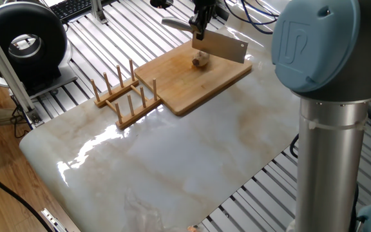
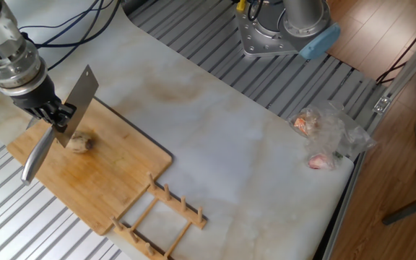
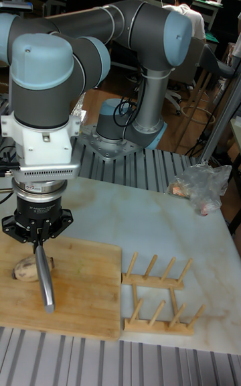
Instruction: Slice the lotus root
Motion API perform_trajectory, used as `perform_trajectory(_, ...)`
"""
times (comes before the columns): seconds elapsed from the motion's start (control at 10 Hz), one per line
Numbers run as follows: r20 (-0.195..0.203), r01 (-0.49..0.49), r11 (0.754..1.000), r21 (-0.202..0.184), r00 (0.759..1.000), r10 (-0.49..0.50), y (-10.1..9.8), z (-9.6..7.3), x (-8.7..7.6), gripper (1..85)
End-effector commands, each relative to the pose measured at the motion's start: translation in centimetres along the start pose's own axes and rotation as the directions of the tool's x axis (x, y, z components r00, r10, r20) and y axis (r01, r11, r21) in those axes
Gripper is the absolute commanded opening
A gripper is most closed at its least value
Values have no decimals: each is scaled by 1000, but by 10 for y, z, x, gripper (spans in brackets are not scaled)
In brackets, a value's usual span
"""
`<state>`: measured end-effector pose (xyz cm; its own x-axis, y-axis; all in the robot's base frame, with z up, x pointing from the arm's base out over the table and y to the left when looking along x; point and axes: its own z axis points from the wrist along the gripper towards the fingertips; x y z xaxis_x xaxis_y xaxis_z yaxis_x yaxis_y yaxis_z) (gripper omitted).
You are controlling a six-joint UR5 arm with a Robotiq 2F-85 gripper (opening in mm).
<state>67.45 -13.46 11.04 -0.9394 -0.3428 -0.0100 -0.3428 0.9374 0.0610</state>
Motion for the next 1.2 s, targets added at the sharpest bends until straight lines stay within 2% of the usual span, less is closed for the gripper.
perform_trajectory(0.0,10,-2,1000,-4,1000,2,2,2,-2,13)
perform_trajectory(1.1,25,2,1000,-8,1000,-2,2,4,-7,13)
